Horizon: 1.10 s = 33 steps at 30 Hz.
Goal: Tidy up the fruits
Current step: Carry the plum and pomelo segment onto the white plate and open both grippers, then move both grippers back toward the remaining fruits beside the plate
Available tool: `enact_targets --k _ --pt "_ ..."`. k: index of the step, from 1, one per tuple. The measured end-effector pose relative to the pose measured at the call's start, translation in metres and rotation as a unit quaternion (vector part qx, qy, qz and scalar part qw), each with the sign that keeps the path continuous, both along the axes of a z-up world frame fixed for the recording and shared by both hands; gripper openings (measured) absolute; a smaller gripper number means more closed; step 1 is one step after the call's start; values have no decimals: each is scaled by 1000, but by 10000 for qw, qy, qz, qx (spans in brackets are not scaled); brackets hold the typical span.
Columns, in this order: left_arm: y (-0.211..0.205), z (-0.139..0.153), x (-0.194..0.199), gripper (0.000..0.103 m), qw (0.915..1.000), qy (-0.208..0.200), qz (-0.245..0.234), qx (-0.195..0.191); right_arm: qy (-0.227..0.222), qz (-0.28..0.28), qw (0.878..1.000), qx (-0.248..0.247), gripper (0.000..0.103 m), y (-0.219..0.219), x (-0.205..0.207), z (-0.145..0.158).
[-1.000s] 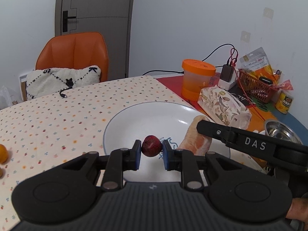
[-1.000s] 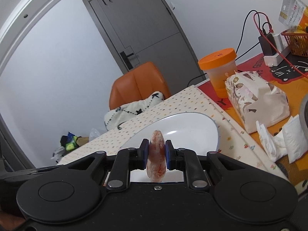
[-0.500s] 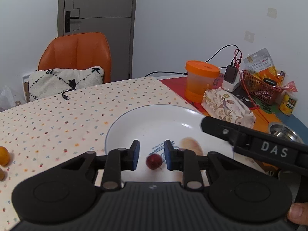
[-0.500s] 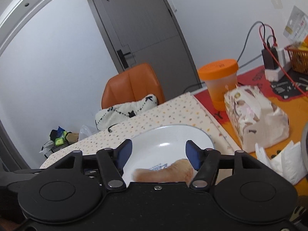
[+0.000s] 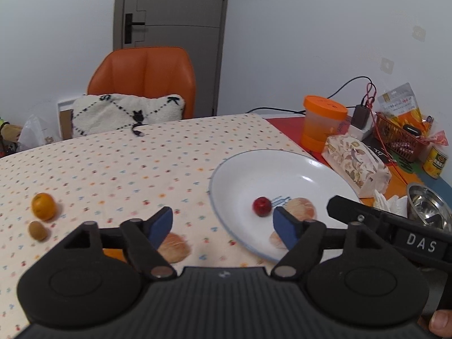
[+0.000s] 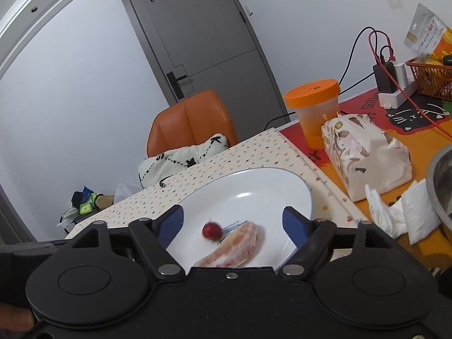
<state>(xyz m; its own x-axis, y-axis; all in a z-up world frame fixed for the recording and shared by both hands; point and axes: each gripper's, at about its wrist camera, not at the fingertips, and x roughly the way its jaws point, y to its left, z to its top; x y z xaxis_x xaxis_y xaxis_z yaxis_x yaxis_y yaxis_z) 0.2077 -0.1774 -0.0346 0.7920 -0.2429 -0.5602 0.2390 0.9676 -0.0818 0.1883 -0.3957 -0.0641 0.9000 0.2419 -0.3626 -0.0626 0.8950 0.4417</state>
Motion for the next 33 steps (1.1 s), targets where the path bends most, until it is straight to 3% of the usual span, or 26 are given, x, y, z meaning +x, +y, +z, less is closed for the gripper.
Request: enact_targets --k 4,8,11,18,33 --pt "19 1 -5 87 9998 147 152 22 113 -18 9999 -3 83 8 -5 -2" --pt "42 3 -13 89 9993 233 276 -61 135 -44 9999 -29 98 16 -14 0" --pt "59 7 -21 92 9987 185 452 -144 136 -52 9999 3 103 20 -20 3" --pt "88 17 -37 94 9979 87 622 -158 262 111 9996 -34 103 37 -31 11" --pt "131 20 -65 94 9972 20 685 -312 86 268 9980 -565 103 71 -46 25"
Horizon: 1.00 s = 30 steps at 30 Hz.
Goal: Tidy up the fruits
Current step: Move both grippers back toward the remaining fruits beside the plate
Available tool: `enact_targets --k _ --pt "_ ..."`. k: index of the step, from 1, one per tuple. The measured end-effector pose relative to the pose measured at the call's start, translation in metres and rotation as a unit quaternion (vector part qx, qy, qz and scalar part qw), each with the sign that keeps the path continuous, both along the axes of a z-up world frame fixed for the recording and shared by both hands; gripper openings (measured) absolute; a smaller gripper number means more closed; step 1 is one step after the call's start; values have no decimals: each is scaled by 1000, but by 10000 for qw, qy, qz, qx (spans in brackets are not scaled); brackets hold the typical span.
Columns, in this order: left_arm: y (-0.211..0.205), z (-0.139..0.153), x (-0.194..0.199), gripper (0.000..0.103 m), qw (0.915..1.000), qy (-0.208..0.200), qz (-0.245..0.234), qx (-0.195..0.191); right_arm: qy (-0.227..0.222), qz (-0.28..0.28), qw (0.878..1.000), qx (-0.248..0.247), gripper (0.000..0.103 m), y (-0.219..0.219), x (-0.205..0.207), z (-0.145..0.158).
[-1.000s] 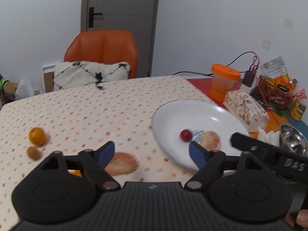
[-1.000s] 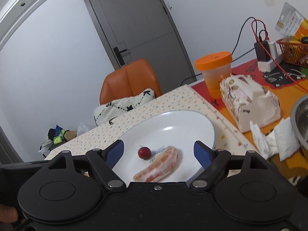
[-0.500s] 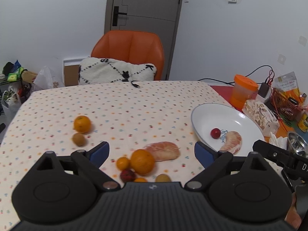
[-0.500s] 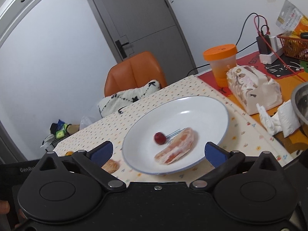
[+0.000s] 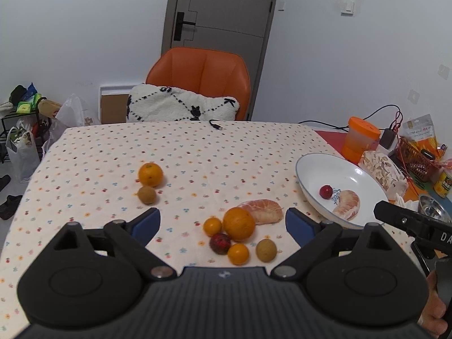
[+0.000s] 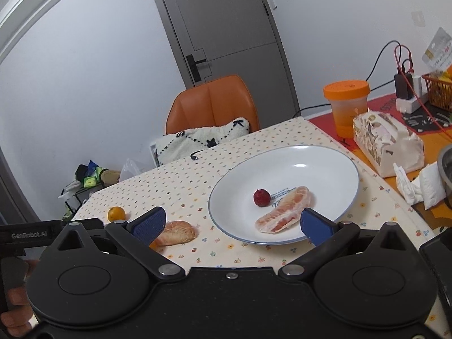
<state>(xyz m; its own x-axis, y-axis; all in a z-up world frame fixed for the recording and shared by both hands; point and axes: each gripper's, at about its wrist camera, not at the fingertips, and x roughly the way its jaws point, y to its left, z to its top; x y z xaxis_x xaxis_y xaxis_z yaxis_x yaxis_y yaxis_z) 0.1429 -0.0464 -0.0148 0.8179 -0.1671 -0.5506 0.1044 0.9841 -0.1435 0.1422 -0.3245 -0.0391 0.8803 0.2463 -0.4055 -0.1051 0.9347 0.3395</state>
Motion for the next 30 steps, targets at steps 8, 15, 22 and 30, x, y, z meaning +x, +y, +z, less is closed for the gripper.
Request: enact_targets --k 8,15,22,30 --pt "22 0 -12 94 9998 -112 122 -99 -55 149 9997 -170 103 14 -7 6" --pt "37 -5 -18 92 9996 -135 165 -179 -33 336 9994 -97 103 26 -10 6" --pt "43 -9 -21 86 9993 -204 164 -265 -21 586 9982 -125 103 40 -13 4" --pt "38 -19 -17 72 9994 -75 44 -321 -20 949 9953 -169 87 58 -13 0"
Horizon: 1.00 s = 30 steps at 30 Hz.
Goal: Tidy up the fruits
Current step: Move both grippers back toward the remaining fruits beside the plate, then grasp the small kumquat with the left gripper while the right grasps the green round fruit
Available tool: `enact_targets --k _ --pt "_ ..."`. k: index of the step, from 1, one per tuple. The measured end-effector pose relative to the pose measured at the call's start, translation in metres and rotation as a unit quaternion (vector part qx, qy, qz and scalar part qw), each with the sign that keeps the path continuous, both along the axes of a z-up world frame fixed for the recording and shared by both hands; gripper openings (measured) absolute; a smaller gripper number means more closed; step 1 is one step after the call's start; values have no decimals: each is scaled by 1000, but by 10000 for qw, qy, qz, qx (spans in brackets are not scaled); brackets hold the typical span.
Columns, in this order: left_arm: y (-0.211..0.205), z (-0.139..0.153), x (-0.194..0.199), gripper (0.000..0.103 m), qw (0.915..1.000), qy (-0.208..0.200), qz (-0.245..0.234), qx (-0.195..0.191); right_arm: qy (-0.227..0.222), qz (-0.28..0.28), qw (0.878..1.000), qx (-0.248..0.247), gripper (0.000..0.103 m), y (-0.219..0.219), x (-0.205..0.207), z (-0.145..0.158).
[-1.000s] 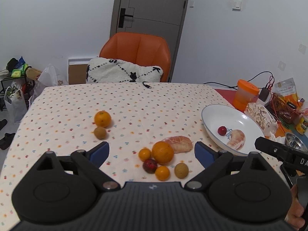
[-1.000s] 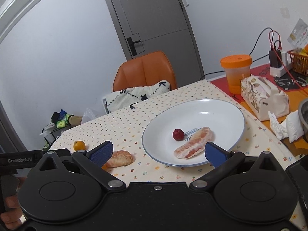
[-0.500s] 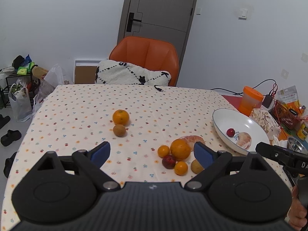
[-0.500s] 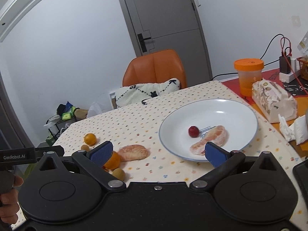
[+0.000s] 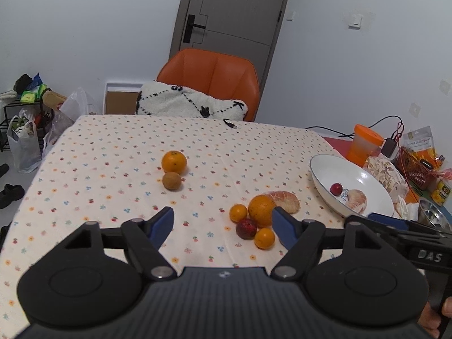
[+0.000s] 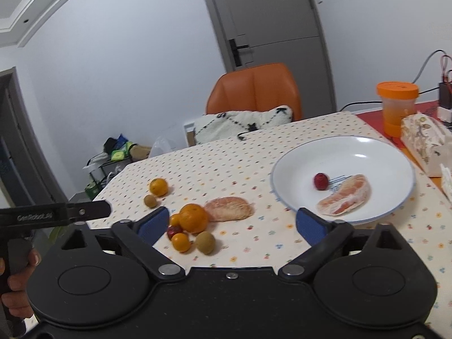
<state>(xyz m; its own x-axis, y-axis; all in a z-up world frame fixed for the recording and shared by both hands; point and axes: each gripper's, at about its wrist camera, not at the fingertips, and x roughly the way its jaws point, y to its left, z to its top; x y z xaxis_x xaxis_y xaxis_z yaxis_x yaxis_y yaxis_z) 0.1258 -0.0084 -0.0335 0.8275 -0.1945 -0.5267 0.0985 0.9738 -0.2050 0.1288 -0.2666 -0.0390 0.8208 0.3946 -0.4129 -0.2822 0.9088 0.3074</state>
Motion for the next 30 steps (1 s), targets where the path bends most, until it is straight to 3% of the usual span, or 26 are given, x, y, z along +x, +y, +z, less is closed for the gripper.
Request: enact_targets --k 4,9,15,18,21,30 --pt "-4 -6 3 60 9999 92 -103 -54 26 168 9998 -39 79 8 2 -3" --pt "-9 -13 9 56 9996 186 -193 -88 156 316 9994 -29 62 15 9 -9" --pt "-15 -21 16 50 9991 275 -285 -156 331 461 9984 -18 51 22 18 -18" --pt "-19 -25 19 40 9987 345 -348 -167 446 515 9977 -27 46 25 25 -23" --pt "-22 -28 23 33 9981 410 -430 -173 514 600 9969 -52 45 28 29 -26" --pt "-31 -37 33 33 9969 571 -497 -204 681 773 9947 -52 43 36 46 -38"
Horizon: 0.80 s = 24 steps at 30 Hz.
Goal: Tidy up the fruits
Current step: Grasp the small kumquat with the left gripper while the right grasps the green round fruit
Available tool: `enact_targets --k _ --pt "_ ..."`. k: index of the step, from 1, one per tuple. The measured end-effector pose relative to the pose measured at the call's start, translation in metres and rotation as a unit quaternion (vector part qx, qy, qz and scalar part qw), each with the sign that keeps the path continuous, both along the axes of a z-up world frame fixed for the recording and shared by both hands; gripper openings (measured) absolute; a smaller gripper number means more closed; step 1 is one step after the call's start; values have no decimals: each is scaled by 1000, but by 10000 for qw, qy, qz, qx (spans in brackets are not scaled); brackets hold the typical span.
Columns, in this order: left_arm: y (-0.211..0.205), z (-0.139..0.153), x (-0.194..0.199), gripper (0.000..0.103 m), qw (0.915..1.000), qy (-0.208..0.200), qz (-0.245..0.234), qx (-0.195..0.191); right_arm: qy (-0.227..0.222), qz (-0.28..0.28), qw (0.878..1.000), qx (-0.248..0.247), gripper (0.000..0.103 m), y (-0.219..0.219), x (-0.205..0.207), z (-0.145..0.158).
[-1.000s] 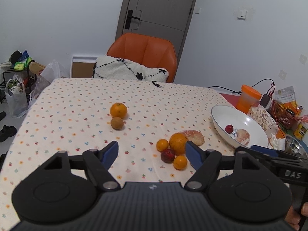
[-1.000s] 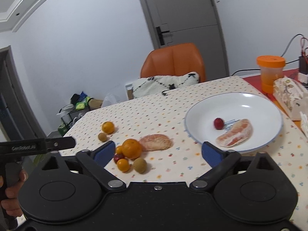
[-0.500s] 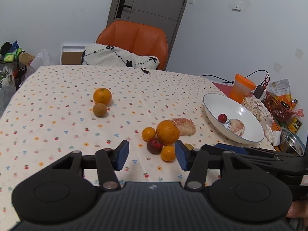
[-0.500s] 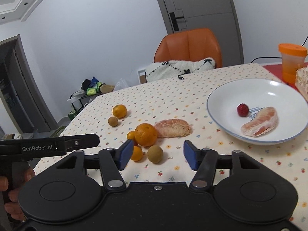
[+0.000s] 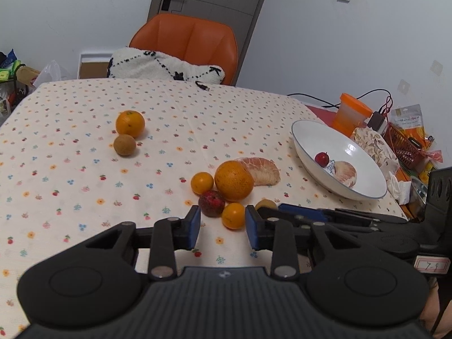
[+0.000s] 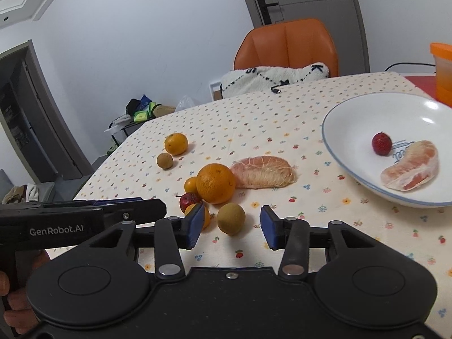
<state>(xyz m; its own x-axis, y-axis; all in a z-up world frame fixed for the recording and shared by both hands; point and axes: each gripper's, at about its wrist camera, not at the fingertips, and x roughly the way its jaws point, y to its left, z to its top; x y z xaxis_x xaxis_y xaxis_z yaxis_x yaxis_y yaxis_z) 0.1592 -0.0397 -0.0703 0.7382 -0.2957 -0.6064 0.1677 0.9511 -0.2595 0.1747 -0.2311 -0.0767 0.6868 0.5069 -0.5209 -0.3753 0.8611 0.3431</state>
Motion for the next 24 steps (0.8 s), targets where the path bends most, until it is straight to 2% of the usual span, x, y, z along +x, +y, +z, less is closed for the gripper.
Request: enact_targets --k 3,6,7,18,19,20,24 --pt "-4 -2 2 33 10000 39 -2 32 73 30 10000 2 40 1 6 -6" --pt "-9 -3 4 33 10000 40 -26 54 68 92 9999 52 24 0 10 -10" --pt "-10 -4 5 33 10000 47 -26 58 122 136 9997 151 23 -2 11 -10" --pt "-22 -15 16 32 9994 245 101 220 88 -155 9996 203 23 -21 8 -9" --pt "-23 -15 16 23 9994 234 98 236 90 -171 9996 201 23 -22 7 -8" --pt "-24 -15 16 21 9994 261 76 213 98 -182 9996 200 23 -23 7 -9" --pt "-29 -10 12 21 9993 213 94 295 85 -228 9996 165 23 -26 3 -7"
